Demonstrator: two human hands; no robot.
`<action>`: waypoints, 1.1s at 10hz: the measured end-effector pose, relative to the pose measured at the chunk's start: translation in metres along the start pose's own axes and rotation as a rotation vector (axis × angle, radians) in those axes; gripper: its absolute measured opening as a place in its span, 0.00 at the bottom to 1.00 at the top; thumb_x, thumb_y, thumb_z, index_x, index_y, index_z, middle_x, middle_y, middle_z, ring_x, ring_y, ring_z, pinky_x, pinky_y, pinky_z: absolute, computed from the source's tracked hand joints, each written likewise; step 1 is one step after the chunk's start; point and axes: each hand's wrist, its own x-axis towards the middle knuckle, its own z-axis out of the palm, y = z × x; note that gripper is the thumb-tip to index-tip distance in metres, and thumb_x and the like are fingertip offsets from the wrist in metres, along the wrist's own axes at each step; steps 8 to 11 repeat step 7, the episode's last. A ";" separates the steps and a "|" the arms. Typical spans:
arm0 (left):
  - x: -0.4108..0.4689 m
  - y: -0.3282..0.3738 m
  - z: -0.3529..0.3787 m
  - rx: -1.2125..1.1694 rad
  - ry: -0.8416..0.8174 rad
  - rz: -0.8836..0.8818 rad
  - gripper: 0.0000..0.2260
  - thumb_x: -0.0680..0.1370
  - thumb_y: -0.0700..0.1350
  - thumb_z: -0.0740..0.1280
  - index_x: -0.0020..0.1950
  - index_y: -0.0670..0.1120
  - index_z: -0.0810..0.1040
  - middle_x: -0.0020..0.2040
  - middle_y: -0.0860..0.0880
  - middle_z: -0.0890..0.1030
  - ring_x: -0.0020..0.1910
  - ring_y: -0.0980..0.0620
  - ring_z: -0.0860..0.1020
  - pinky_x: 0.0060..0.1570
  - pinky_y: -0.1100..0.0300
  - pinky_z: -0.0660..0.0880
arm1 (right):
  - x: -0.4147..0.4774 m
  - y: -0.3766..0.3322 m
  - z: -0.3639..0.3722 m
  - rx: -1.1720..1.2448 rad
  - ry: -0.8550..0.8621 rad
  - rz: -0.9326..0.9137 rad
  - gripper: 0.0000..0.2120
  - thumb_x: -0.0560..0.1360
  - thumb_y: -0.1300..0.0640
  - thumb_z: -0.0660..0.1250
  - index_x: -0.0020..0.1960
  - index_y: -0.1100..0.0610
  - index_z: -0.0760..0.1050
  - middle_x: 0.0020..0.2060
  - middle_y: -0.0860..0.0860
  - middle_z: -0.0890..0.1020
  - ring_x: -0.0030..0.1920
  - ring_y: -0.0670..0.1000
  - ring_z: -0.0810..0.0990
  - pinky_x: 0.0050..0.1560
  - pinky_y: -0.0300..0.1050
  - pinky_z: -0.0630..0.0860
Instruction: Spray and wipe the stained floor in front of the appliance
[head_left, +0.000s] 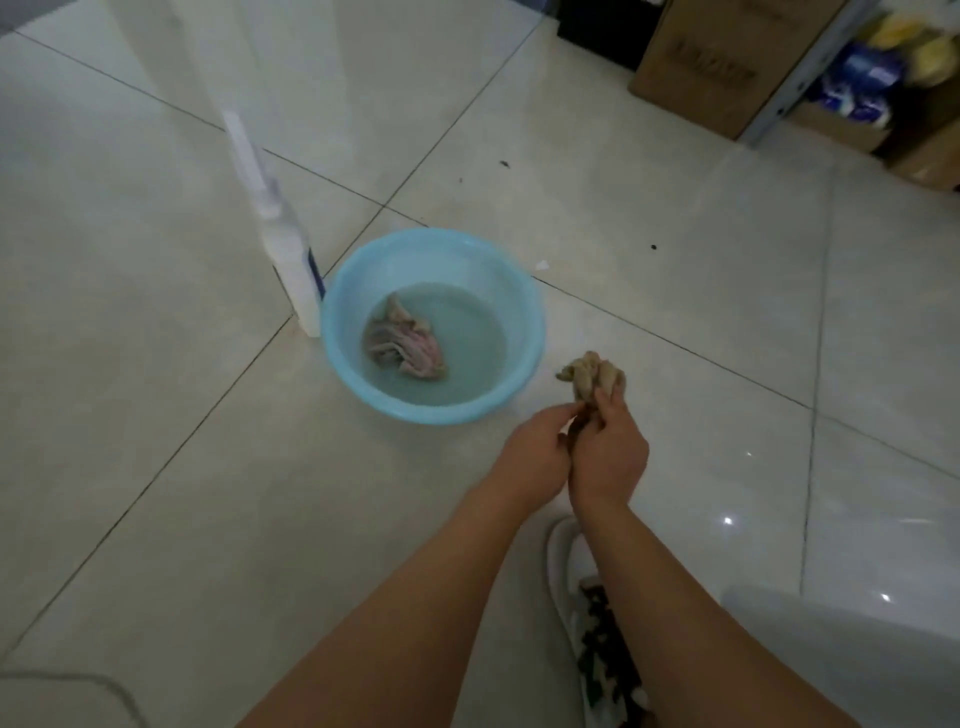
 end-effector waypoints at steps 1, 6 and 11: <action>0.020 0.014 0.008 0.005 -0.064 0.018 0.23 0.76 0.33 0.56 0.70 0.46 0.71 0.69 0.45 0.75 0.68 0.48 0.72 0.70 0.58 0.65 | 0.018 0.003 -0.009 0.024 0.078 0.056 0.19 0.76 0.65 0.58 0.64 0.54 0.77 0.62 0.54 0.80 0.56 0.57 0.80 0.53 0.43 0.72; 0.034 -0.002 -0.035 -0.127 0.080 -0.190 0.14 0.79 0.40 0.62 0.64 0.41 0.76 0.60 0.44 0.80 0.57 0.49 0.78 0.54 0.63 0.70 | 0.052 -0.011 0.055 0.476 -0.455 0.512 0.11 0.71 0.65 0.65 0.50 0.59 0.82 0.44 0.52 0.84 0.47 0.55 0.82 0.48 0.45 0.81; 0.035 0.006 -0.050 -0.279 0.214 -0.206 0.13 0.78 0.39 0.62 0.62 0.43 0.78 0.58 0.44 0.81 0.57 0.49 0.79 0.54 0.62 0.72 | 0.060 -0.034 0.037 0.486 -0.151 0.414 0.13 0.74 0.59 0.64 0.55 0.56 0.81 0.50 0.51 0.84 0.52 0.53 0.82 0.59 0.54 0.77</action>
